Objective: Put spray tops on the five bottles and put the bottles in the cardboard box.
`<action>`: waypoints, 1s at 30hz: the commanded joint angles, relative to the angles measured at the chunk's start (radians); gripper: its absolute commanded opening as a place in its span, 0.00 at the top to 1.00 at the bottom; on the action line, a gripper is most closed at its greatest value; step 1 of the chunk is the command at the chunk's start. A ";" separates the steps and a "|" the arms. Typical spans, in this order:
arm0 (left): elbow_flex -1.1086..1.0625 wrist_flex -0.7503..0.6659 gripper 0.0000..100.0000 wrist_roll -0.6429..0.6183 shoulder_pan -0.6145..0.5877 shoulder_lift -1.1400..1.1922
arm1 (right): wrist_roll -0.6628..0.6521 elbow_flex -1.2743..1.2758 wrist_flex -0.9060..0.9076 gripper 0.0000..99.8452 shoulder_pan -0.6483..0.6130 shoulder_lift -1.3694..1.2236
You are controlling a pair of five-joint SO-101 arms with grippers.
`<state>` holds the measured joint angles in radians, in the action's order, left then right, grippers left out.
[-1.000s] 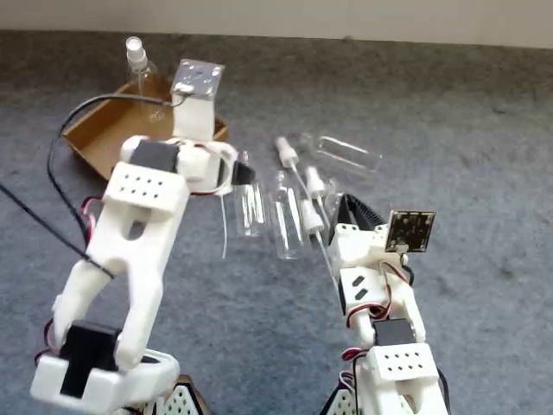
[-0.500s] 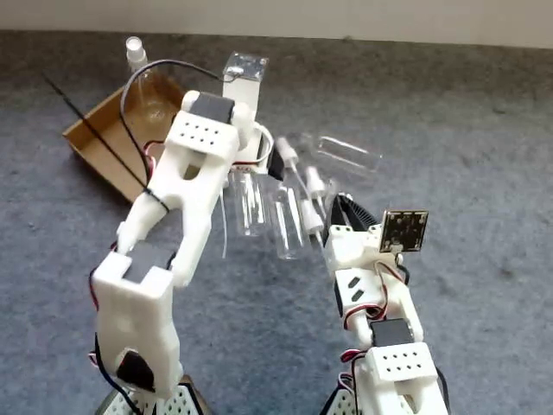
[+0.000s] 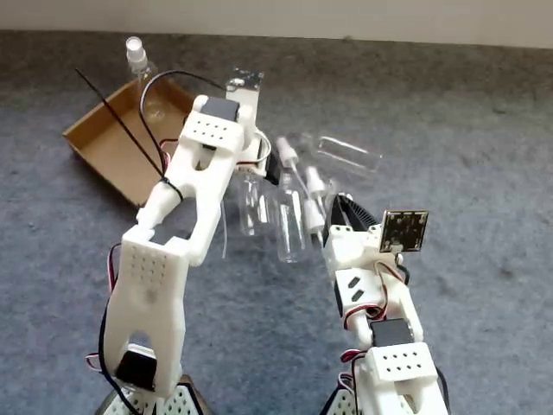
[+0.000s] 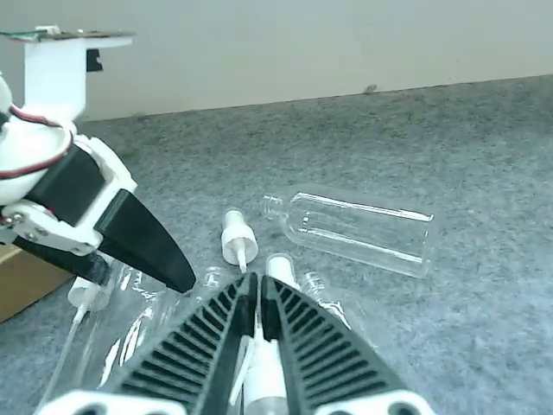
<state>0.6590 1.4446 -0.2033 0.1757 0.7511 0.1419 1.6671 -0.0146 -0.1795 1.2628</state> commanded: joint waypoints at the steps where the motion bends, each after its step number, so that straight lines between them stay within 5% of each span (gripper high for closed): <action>1: 0.050 0.018 0.69 -0.009 -0.016 -0.001 | 0.006 0.058 -0.030 0.99 -0.004 0.010; 17: 0.047 0.046 0.69 -0.011 -0.024 0.004 | 0.006 0.058 -0.030 0.99 -0.004 0.010; 24: 0.047 0.054 0.85 -0.006 -0.015 0.004 | 0.006 0.058 -0.030 0.99 -0.004 0.010; 30: 0.058 0.115 0.86 -0.005 0.025 -0.008 | 0.006 0.058 -0.030 0.99 -0.004 0.010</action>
<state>0.6590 1.4968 -0.2033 0.1680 0.7741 0.1419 1.6671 -0.0146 -0.1795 1.2628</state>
